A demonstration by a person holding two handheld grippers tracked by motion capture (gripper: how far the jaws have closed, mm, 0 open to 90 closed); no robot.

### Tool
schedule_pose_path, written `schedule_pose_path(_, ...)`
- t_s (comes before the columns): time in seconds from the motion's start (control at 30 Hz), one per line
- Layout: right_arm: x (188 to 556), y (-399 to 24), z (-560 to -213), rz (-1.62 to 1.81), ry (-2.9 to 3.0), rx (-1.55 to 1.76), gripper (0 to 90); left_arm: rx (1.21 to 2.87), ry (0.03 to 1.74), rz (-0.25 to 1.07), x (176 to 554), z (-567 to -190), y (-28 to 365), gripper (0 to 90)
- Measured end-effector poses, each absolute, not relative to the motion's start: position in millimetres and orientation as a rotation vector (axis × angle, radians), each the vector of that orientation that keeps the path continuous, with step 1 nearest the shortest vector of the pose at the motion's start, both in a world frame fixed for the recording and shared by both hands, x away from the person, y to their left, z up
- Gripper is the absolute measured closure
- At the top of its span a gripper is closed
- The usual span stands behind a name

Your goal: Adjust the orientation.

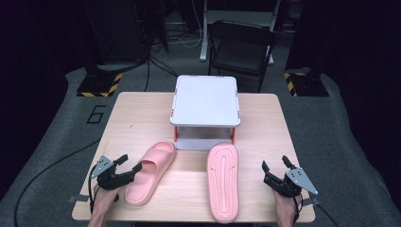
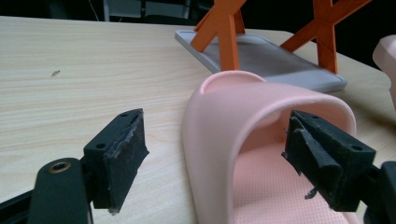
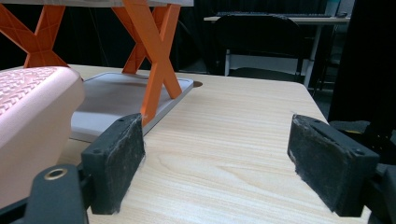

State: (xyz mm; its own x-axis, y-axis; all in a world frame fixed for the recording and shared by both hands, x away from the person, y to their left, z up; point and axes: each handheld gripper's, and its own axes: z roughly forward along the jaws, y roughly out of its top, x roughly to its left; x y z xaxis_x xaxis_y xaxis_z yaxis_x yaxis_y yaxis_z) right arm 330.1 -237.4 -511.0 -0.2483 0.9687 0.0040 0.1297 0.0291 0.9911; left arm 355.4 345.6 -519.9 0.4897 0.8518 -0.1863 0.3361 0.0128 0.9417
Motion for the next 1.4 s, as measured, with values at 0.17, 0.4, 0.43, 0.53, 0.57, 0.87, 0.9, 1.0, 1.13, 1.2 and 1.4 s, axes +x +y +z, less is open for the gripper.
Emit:
schedule_pose_path(0.17, 331, -237, -511, 1.331, 1.503, 1.166, 18.3, 1.575, 1.055, 0.577, 354, -520, 345, 19.1)
schedule_pose_path(0.4, 332, -235, -511, 1.33, 1.509, 1.164, 18.0, 1.586, 1.051, 0.581, 355, -521, 343, 19.0)
schedule_pose_path(0.43, 332, -235, -511, 1.33, 1.508, 1.163, 18.0, 1.589, 1.052, 0.58, 355, -520, 343, 19.0)
schedule_pose_path(0.53, 332, -236, -510, 1.334, 1.495, 1.169, 18.0, 1.579, 1.06, 0.577, 353, -521, 344, 19.1)
schedule_pose_path(0.57, 332, -236, -511, 1.337, 1.488, 1.18, 18.0, 1.579, 1.06, 0.576, 352, -521, 345, 19.4)
schedule_pose_path(0.87, 334, -232, -512, 1.348, 1.495, 1.184, 18.0, 1.572, 1.061, 0.581, 350, -521, 344, 21.6)
schedule_pose_path(0.9, 335, -233, -512, 1.354, 1.49, 1.186, 18.0, 1.566, 1.063, 0.572, 349, -522, 343, 21.7)
schedule_pose_path(1.0, 332, -233, -510, 1.367, 1.466, 1.205, 18.0, 1.582, 1.058, 0.559, 349, -525, 338, 21.8)
schedule_pose_path(1.13, 336, -232, -507, 1.347, 1.482, 1.171, 18.0, 1.598, 1.047, 0.575, 350, -525, 336, 21.8)
schedule_pose_path(1.2, 336, -231, -507, 1.345, 1.487, 1.172, 18.0, 1.597, 1.048, 0.568, 348, -524, 338, 21.9)
schedule_pose_path(1.4, 334, -226, -509, 1.338, 1.506, 1.16, 18.1, 1.561, 1.055, 0.573, 349, -521, 339, 22.1)
